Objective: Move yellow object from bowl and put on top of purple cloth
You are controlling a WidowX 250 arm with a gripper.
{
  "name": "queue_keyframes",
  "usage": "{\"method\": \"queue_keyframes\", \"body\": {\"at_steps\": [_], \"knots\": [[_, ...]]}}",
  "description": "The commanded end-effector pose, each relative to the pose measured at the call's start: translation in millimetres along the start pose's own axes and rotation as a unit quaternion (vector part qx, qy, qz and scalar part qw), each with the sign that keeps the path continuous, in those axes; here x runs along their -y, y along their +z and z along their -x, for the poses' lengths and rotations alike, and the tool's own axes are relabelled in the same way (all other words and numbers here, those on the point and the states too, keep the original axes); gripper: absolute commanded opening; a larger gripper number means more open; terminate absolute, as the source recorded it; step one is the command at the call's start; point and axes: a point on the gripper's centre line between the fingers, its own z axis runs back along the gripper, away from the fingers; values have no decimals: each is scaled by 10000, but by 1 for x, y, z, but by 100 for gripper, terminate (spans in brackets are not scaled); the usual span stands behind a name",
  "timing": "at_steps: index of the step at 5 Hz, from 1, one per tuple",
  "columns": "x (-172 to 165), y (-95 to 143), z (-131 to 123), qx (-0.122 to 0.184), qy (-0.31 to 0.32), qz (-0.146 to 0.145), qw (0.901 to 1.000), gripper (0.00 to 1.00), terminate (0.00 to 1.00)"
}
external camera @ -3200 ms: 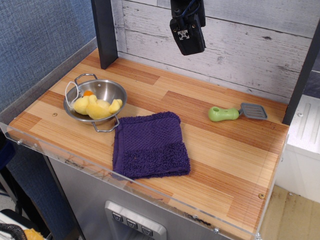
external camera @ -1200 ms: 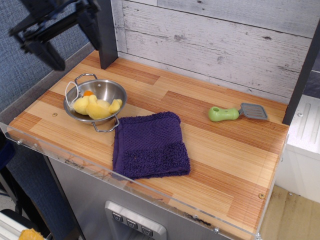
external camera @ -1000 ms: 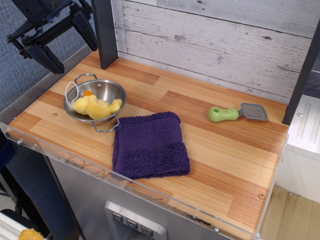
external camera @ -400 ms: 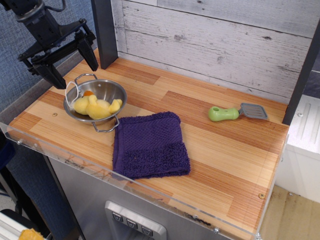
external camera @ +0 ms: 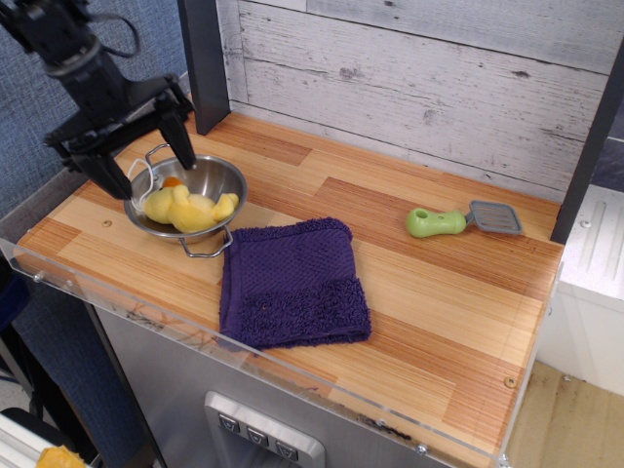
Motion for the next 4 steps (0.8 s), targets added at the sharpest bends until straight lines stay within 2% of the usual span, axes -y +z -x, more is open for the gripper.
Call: {"method": "queue_keyframes", "body": {"at_steps": [1,3,4], "knots": [[14,-8,7,540,-273,-206,9980,100,0],[19,-30,14,532,-433,-416,9968,100,0],[18,-34,12,619,-582,-643,9943,100,0]]}}
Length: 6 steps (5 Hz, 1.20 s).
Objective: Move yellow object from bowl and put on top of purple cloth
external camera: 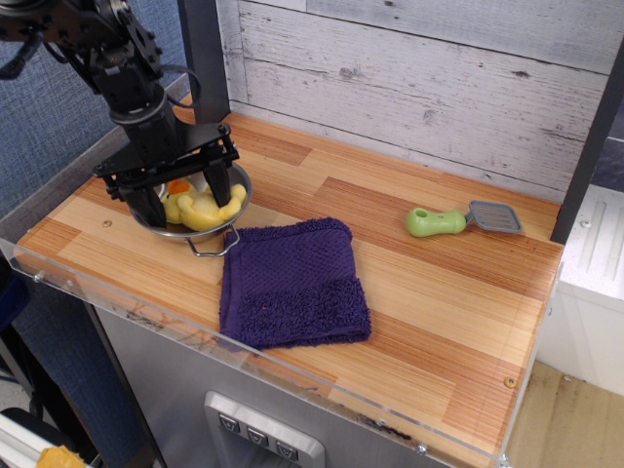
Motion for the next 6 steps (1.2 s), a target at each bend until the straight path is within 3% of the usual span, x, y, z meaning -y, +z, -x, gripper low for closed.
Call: {"method": "queue_keyframes", "body": {"at_steps": [1,3,6], "knots": [[11,6,2,272,-374,-321,9984,0,0],[11,18,0,411,-896,-453,9941,0,0],[17,59,-16,844,-1518,-163,9847,0,0]]}}
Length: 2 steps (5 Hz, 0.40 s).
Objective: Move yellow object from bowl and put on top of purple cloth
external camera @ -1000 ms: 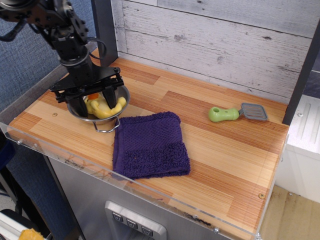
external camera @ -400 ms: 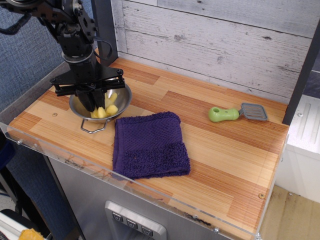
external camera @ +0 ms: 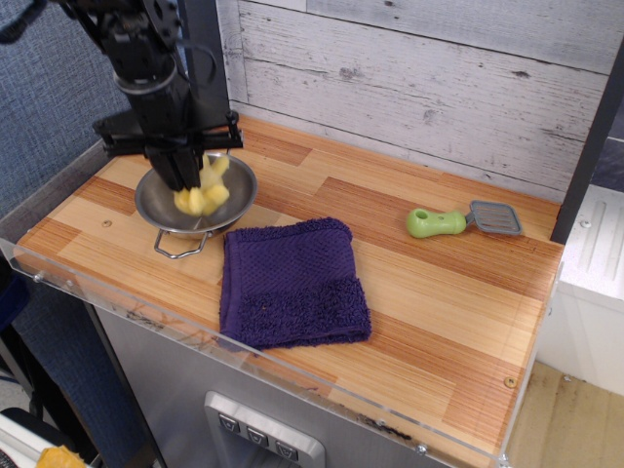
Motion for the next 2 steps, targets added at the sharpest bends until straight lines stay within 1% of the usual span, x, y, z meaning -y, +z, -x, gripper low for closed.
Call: {"method": "queue_keyframes", "body": {"at_steps": [1,2], "knots": [[2,46,-13,585,-135,114,9981,0,0],[7,63,-15,692,-272,188,9971,0,0]]}}
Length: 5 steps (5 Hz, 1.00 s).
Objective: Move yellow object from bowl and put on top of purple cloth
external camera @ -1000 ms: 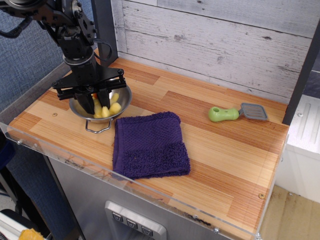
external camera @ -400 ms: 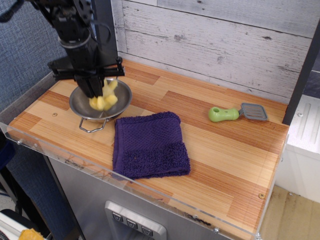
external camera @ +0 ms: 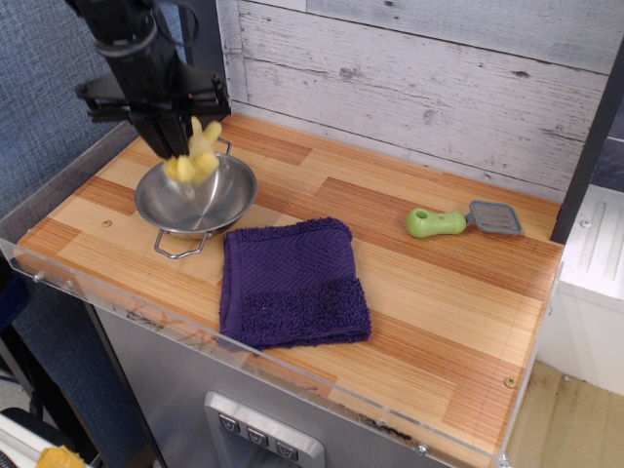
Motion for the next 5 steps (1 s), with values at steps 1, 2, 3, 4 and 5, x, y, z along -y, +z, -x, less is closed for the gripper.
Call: {"method": "queue_keyframes", "body": {"at_steps": [1,2,3,4,5], "knots": [[27,47,-3,485,-498,324,9971,0,0],[51,61,4,591,-1192,548,9896,0,0],[66,63,21,534,-1724,654,9814,0,0],[71,62,45,432,-2045,702,9754,0,0],[68,55,68,301,-2289,671,9707,0,0]]}}
